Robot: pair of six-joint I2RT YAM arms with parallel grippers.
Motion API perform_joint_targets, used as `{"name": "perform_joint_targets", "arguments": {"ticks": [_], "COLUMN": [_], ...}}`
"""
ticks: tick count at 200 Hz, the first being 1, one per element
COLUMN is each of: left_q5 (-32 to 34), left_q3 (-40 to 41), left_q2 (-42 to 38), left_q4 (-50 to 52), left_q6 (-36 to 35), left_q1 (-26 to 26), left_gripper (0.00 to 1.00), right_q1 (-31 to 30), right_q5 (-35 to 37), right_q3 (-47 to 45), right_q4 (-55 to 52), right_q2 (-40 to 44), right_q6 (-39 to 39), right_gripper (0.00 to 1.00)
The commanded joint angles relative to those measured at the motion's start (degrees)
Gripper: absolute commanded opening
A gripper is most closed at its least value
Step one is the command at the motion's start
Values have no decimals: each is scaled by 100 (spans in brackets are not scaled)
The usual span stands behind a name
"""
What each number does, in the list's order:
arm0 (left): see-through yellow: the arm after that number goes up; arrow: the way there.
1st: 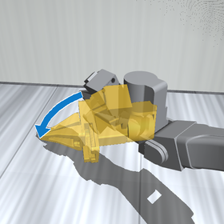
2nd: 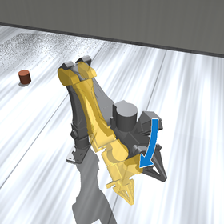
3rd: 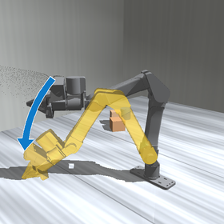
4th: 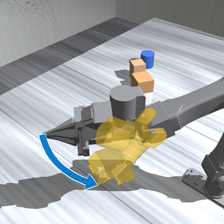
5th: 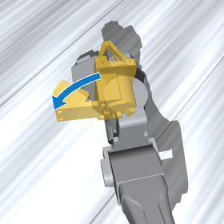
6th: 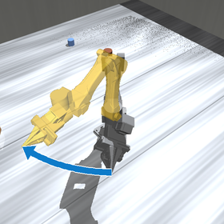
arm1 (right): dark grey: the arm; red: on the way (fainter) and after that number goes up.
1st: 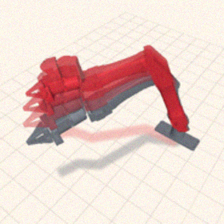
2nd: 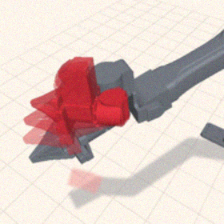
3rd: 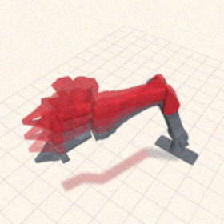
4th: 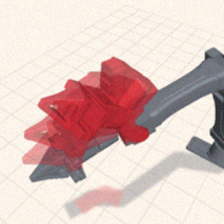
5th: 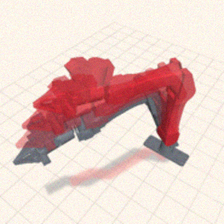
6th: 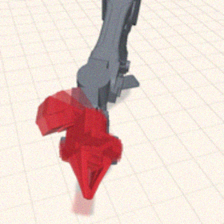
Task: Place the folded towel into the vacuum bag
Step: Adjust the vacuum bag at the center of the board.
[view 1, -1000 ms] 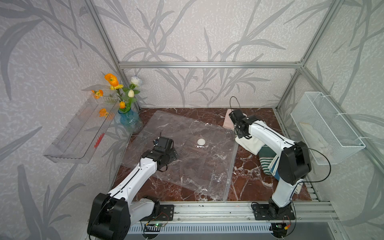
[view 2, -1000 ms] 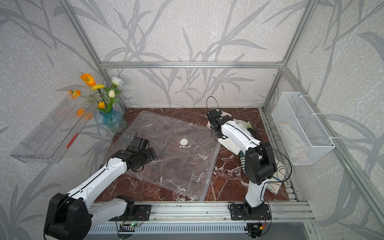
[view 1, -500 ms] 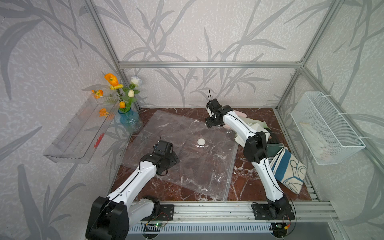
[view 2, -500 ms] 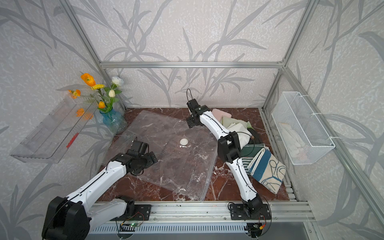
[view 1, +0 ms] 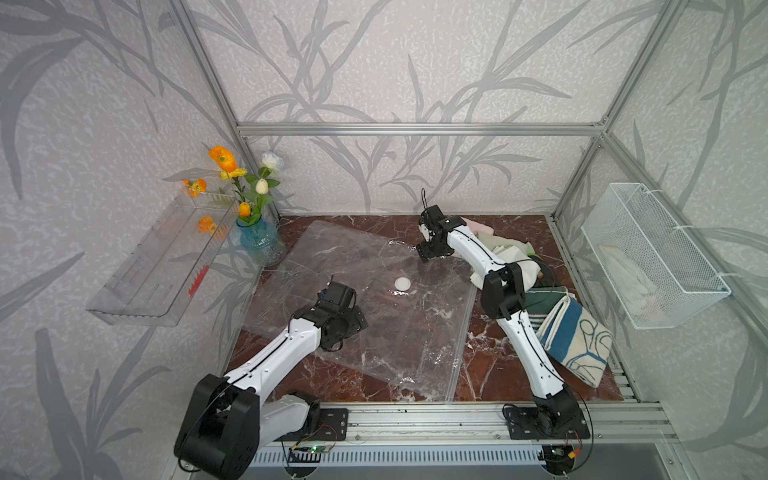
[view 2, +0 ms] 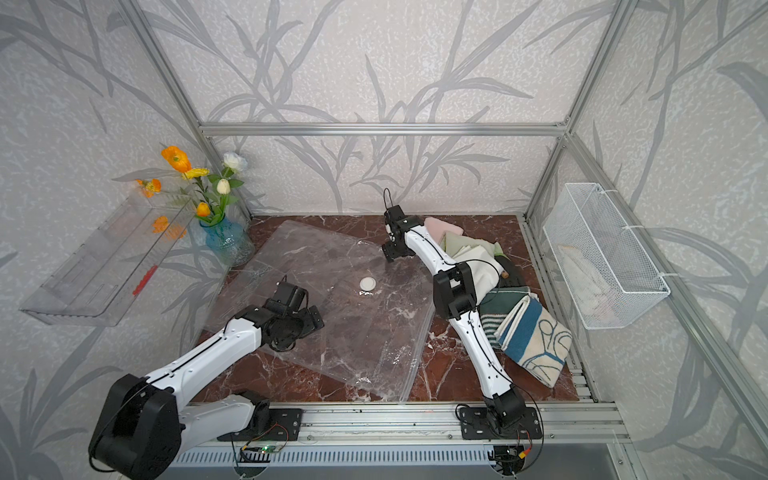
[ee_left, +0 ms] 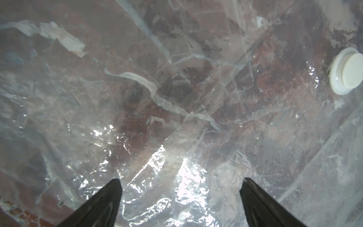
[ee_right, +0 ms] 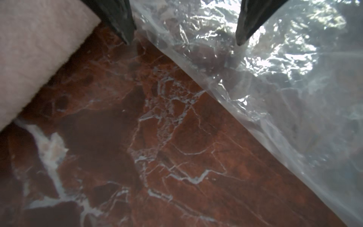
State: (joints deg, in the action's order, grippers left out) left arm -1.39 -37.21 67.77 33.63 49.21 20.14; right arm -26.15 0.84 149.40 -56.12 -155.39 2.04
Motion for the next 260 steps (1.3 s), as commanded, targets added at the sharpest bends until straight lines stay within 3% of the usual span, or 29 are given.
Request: {"name": "perform_joint_targets", "arguments": {"ticks": [1,23,66,106,133,182,260], "left_q5": [42,55,30,157,243,512,543], "left_q3": [20,192,402,586,996,1001,-6], "left_q2": [48,-92,-55,-79,-278,154,1398], "left_q4": [-124,-195,-343,-428,-739,-1076,-997], "left_q6": [140,335,397,595,904,802,145], "left_q1": [43,43,43,42,21,-1,-167], "left_gripper": [96,96,96,95,95,95,96], "right_q1": [32,50,49,49,18,-98,-108], "right_q5": [-199,-140,-216,-584,-766,-1125,-1403], "right_q3": [308,228,48,-192,-861,-2776,-4890], "right_q4": [-212,-198,-288,-552,-458,457,1115], "right_q2": [-172,-193,-187,-66,337,1589,3708], "right_q6": [-128,-152,-64,26,270,800,1184], "right_gripper": [81,80,68,34,20,12,6]}}
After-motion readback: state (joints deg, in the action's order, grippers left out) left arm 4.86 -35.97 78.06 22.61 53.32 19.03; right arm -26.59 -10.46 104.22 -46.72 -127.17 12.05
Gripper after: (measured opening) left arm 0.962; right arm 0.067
